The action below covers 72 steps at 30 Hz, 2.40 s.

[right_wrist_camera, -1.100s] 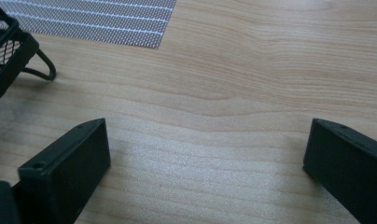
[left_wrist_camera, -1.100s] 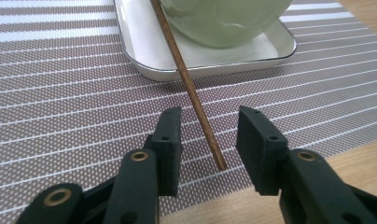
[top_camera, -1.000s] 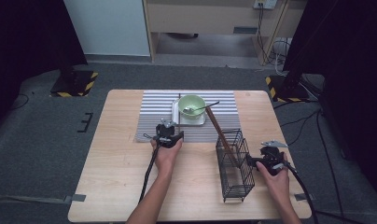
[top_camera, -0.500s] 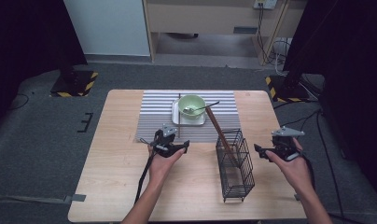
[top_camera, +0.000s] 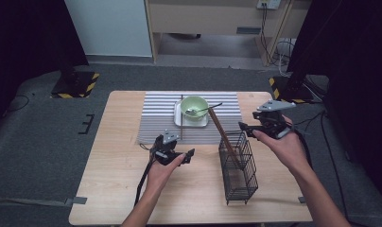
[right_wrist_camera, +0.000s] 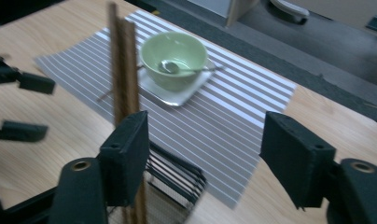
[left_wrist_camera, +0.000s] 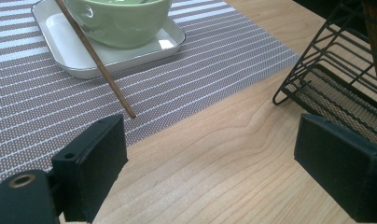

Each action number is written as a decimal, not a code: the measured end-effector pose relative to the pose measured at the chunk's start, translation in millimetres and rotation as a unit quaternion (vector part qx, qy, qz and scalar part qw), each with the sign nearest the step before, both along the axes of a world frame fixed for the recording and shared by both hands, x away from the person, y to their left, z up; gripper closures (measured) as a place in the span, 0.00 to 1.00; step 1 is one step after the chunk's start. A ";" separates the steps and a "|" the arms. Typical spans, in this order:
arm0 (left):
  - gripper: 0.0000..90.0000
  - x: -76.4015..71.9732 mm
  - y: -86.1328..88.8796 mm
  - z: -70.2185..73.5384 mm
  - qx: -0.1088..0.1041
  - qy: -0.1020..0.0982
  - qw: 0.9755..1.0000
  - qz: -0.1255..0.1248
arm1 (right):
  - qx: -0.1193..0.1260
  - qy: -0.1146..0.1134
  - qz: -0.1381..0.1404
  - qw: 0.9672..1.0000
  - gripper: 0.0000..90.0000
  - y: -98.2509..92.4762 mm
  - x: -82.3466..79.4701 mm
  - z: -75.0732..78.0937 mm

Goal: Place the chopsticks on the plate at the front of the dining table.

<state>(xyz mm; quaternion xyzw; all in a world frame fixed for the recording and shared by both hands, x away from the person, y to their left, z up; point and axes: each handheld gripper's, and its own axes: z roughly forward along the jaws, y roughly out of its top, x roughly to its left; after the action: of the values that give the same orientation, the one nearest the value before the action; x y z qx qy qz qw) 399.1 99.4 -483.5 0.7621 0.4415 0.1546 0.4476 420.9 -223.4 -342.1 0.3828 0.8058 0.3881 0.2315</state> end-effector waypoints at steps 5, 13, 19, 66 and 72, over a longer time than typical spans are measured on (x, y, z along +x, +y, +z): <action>0.08 -4.2 2.6 -3.2 -0.004 0.000 1.000 0.000 | 0.011 -0.004 0.020 1.000 0.52 27.5 6.6 -1.7; 0.08 -10.0 8.6 -4.7 -0.004 -0.008 1.000 -0.006 | 0.015 -0.006 0.041 0.999 0.69 60.9 13.5 -10.6; 0.08 -13.0 11.3 -6.3 0.000 -0.008 1.000 -0.008 | 0.011 -0.002 0.053 0.999 0.79 72.8 14.4 -17.7; 0.10 -18.2 5.2 12.4 -0.018 -0.036 0.999 -0.028 | 0.107 -0.047 0.040 0.992 0.94 52.5 9.2 21.5; 0.11 -14.7 6.7 28.7 -0.041 -0.045 0.998 -0.025 | 0.142 -0.070 0.045 0.986 0.94 45.4 0.9 45.6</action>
<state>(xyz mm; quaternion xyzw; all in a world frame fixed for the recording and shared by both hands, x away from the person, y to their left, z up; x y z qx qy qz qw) 384.5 106.1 -454.8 0.7466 0.4072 0.1593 0.5014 421.9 -178.0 -296.5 0.3467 0.7407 0.5346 0.2129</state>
